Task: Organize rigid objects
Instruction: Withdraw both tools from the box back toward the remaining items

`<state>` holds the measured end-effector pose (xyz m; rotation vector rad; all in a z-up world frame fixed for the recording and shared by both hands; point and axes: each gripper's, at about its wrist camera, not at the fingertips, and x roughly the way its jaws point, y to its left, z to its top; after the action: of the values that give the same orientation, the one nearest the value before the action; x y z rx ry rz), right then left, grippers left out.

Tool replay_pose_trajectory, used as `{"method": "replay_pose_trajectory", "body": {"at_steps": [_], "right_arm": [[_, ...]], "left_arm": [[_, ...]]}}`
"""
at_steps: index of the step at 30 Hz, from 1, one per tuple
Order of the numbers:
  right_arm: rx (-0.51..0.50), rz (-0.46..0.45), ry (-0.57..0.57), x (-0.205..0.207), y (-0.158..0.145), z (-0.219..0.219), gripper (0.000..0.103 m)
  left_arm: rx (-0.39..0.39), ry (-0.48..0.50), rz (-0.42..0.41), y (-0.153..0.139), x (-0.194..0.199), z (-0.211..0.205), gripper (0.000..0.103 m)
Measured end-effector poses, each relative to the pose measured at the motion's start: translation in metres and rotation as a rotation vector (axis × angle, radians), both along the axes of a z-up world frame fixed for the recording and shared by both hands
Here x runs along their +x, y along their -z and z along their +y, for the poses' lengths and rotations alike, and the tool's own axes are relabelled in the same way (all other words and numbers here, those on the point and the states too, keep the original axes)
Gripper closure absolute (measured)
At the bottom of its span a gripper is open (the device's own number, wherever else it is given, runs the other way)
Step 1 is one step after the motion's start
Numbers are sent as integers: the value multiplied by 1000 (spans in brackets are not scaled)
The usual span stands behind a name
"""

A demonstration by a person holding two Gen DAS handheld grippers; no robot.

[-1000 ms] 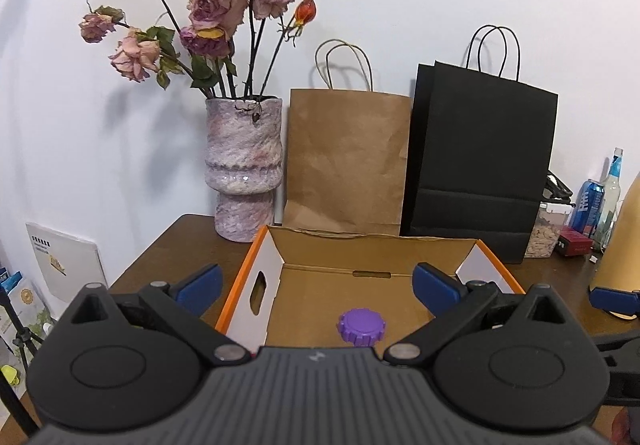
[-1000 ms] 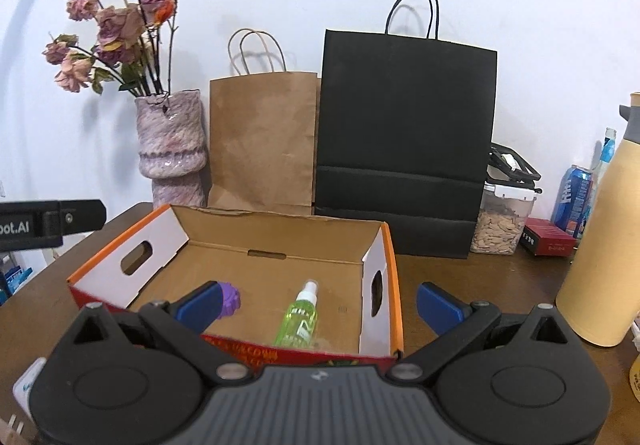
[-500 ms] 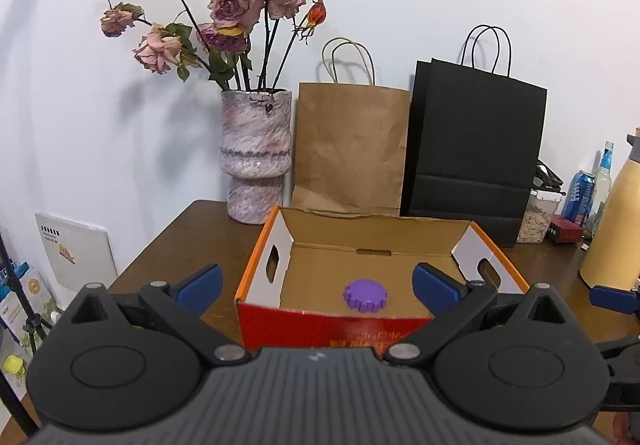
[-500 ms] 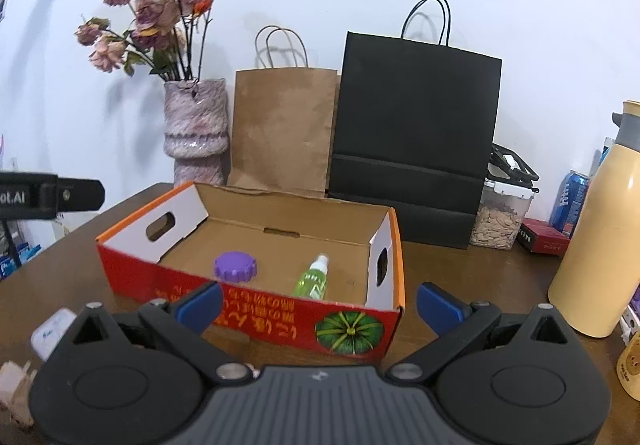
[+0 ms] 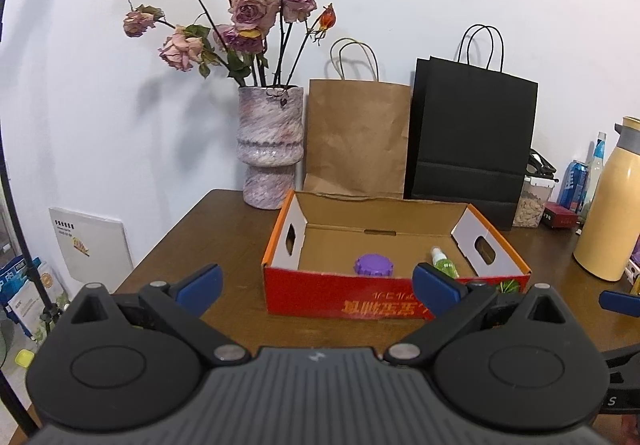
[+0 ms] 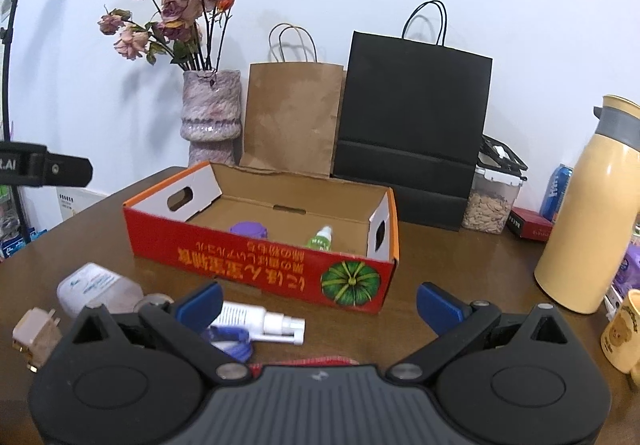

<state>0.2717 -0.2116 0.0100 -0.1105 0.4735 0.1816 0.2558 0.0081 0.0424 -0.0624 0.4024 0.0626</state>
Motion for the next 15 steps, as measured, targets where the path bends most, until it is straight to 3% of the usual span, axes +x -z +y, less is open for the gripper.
{"method": "replay_pose_trajectory", "body": {"at_steps": [15], "right_arm": [[9,43,5,-44,22,-8,0]], "left_arm": [[16,-7,50,22,-41,11,0]]}}
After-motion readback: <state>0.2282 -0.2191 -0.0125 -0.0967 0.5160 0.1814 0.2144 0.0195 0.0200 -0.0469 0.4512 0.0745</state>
